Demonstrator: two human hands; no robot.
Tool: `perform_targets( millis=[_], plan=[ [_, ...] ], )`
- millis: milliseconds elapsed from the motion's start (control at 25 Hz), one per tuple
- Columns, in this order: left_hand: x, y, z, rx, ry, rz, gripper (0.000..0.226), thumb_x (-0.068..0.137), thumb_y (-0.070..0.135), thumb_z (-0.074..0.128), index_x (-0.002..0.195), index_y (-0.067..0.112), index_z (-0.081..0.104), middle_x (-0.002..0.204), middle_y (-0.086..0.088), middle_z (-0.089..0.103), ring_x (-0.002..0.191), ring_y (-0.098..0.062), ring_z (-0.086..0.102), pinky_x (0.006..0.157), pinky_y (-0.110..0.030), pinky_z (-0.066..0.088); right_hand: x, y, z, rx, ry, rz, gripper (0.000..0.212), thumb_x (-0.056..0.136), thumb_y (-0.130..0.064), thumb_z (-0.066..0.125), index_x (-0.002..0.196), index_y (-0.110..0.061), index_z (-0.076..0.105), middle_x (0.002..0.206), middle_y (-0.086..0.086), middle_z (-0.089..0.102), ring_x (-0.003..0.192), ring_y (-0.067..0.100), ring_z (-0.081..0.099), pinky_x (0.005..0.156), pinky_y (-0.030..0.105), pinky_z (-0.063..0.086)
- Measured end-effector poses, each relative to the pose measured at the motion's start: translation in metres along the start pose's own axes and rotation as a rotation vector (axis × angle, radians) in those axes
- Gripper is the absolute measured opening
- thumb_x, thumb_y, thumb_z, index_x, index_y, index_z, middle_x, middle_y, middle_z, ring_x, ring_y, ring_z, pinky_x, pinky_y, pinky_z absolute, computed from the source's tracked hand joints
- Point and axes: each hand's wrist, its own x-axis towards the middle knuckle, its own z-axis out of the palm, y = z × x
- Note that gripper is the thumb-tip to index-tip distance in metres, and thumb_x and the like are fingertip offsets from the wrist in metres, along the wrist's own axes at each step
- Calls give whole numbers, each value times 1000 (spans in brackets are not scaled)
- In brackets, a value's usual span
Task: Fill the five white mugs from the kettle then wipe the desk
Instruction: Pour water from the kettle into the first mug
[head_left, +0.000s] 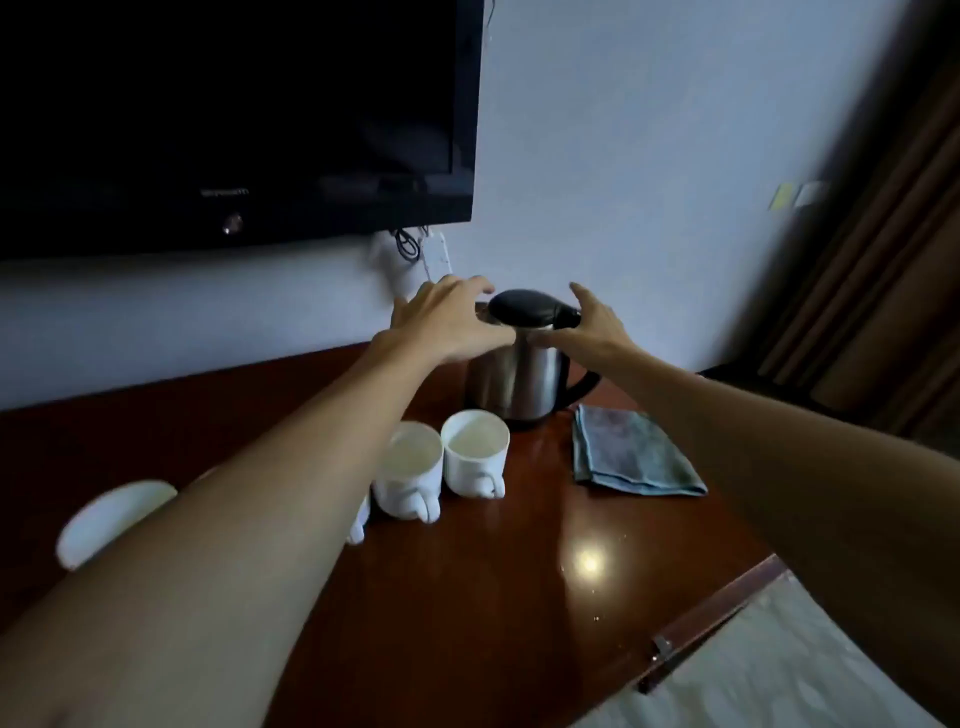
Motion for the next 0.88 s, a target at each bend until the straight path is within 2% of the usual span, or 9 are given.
perform_targets(
  millis=[120, 200, 280, 360, 440, 520, 600, 680, 880],
  plan=[
    [-33, -2, 37, -12, 190, 16, 63, 85, 44, 66, 144, 31, 49, 142, 0, 58, 133, -28, 49, 105, -46, 36, 10, 22, 14, 54, 48, -92, 107, 74, -41, 87, 161, -23, 28, 156, 14, 43, 144, 34, 41, 116, 46, 38],
    [-61, 2, 50, -95, 328, 12, 60, 86, 38, 67, 143, 28, 50, 138, 1, 60, 131, -25, 52, 107, -45, 41, 13, 32, 13, 134, 37, -105, 97, 76, -37, 88, 157, -22, 37, 151, 12, 49, 138, 31, 47, 108, 39, 43],
    [-87, 5, 59, -181, 355, 10, 52, 87, 31, 67, 138, 26, 55, 131, 1, 62, 124, -22, 57, 103, -45, 48, 4, 39, 14, 208, 50, -87, 86, 75, -37, 89, 149, -20, 49, 141, 10, 59, 126, 28, 57, 94, 34, 48],
    [-109, 17, 70, -266, 378, -76, 44, 88, 27, 67, 131, 22, 60, 121, 1, 66, 115, -23, 61, 95, -39, 51, -12, 43, 13, 280, 71, -69, 82, 68, -42, 91, 141, -21, 58, 128, 9, 67, 115, 27, 64, 89, 37, 55],
    [-120, 28, 84, -329, 399, -253, 42, 91, 28, 66, 131, 18, 58, 119, -2, 68, 117, -27, 61, 88, -32, 47, -23, 45, 17, 361, 81, -45, 80, 64, -43, 91, 135, -22, 63, 122, 5, 71, 109, 27, 68, 92, 41, 58],
    [-126, 34, 97, -353, 350, -453, 48, 92, 30, 66, 133, 11, 50, 127, -10, 65, 121, -34, 59, 84, -34, 42, -36, 43, 21, 421, 81, -36, 68, 65, -39, 90, 128, -22, 68, 116, 6, 73, 105, 27, 70, 90, 40, 60],
    [-131, 36, 109, -352, 288, -554, 57, 91, 33, 69, 134, 6, 44, 130, -16, 63, 120, -39, 60, 87, -40, 47, -52, 38, 25, 426, 107, -30, 58, 69, -36, 86, 121, -20, 68, 109, 8, 73, 100, 29, 71, 84, 39, 61],
    [-134, 38, 120, -389, 271, -620, 67, 89, 33, 72, 140, 3, 40, 132, -18, 63, 122, -39, 60, 93, -44, 49, -66, 34, 27, 412, 122, -24, 61, 72, -37, 83, 126, -17, 64, 111, 10, 70, 99, 31, 69, 82, 40, 60],
    [-138, 49, 146, -519, 366, -673, 81, 94, 25, 67, 157, 1, 21, 140, -17, 59, 128, -39, 57, 98, -47, 47, -100, 38, 24, 375, 197, -62, 69, 69, -42, 79, 132, -22, 59, 120, 8, 69, 106, 33, 66, 86, 48, 59]
  ],
)
